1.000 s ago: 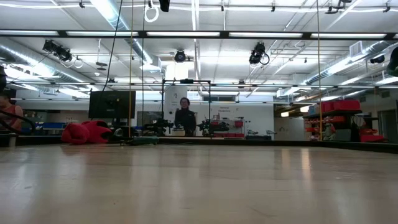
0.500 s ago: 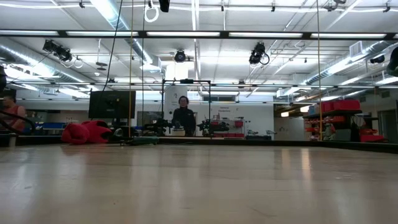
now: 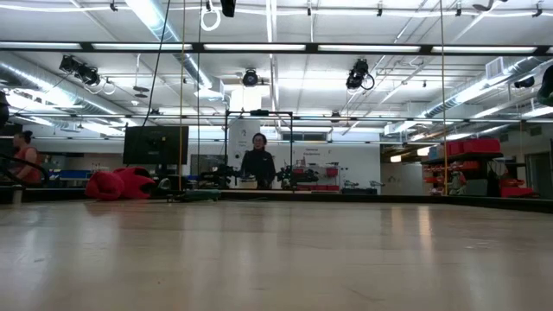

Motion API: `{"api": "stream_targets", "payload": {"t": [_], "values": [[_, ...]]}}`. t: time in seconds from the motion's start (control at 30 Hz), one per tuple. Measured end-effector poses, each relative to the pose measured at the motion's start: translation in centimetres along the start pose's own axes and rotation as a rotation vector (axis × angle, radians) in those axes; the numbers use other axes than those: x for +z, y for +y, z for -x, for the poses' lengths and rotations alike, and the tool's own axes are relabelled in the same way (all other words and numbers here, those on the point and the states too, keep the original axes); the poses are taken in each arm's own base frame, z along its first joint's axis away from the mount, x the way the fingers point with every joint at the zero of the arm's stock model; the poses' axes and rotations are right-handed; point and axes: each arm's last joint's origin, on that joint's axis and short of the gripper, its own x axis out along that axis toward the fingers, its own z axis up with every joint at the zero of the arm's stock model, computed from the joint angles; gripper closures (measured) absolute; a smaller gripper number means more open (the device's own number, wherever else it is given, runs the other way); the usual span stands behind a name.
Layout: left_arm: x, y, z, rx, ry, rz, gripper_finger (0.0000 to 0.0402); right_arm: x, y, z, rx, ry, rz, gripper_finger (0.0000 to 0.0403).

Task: Pick & Place Garden tools in Gardening bag
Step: Put the brown hand rake into the white gardening bag

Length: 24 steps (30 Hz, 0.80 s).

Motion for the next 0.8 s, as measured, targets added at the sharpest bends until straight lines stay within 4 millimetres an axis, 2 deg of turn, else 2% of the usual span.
{"api": "stream_targets", "payload": {"t": [0.4, 0.8], "values": [[0.0, 0.1, 0.0, 0.019, -0.002, 0.000, 0.0398, -0.1, 0.2, -0.1, 0.084, 0.012, -0.009, 0.0342], [0.0, 0.1, 0.0, 0.019, -0.002, 0.000, 0.0399, -0.3, 0.2, -1.7, 0.214, 0.052, -0.045, 0.0342]]}}
